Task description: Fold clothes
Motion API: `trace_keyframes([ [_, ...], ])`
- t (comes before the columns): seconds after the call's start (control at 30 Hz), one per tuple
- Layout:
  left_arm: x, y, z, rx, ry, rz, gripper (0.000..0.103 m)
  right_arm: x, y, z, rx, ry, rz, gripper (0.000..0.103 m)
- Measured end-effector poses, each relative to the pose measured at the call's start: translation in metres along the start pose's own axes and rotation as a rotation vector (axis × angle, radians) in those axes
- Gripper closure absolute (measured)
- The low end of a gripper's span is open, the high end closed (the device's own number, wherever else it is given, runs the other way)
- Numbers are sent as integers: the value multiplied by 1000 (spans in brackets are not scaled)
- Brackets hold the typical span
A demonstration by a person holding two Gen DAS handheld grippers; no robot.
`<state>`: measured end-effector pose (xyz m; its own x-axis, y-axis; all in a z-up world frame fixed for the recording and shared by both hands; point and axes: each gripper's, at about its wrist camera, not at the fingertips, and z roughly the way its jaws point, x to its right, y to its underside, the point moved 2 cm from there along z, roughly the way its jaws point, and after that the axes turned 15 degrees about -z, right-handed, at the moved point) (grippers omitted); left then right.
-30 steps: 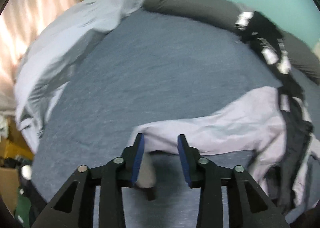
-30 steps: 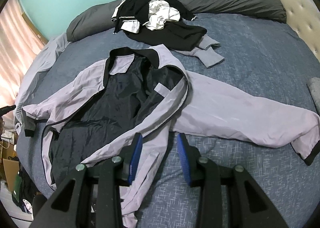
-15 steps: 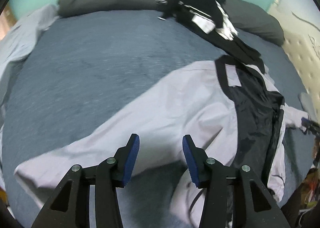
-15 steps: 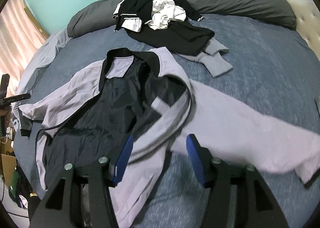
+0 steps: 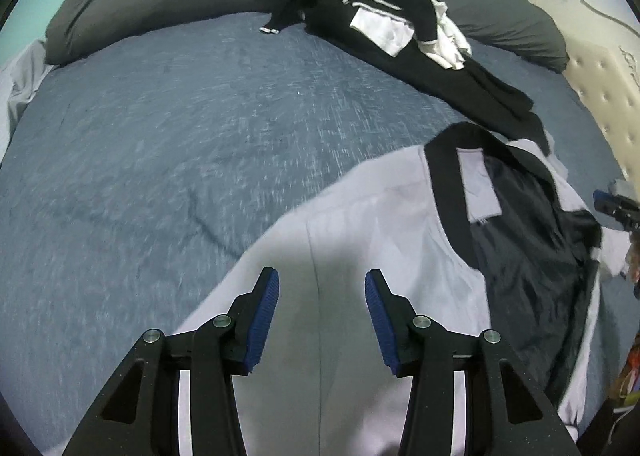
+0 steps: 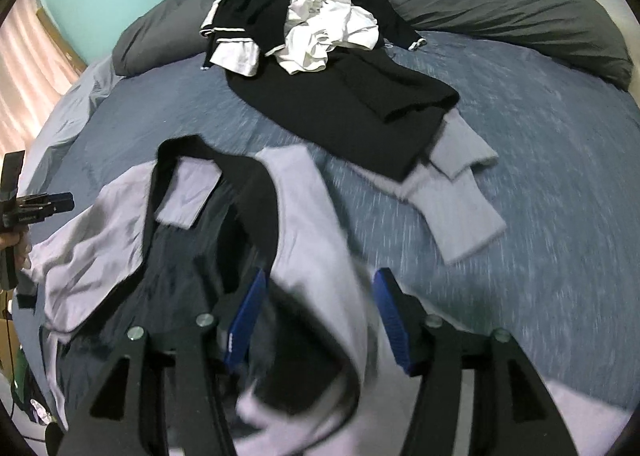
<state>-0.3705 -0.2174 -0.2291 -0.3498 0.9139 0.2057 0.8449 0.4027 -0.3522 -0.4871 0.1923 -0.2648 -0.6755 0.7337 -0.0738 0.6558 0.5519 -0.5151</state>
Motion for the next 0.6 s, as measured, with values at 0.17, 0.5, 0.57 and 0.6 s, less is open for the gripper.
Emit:
trace_keyframes([
  [0.17,0,-25,35,-23,-11,-1,54,2,-31,34,-18,-27,-20,40],
  [0.5,0,-39,77,-59,14,43,49,-1,-61,98,-126,-2,-79,39],
  [0.57,2,-37,81,-58,26,58,49,-2,-61,105,-139,-14,-91,40],
  [0.6,4,-36,83,-60,26,67,52,-3,-61,106,-135,-25,-91,48],
])
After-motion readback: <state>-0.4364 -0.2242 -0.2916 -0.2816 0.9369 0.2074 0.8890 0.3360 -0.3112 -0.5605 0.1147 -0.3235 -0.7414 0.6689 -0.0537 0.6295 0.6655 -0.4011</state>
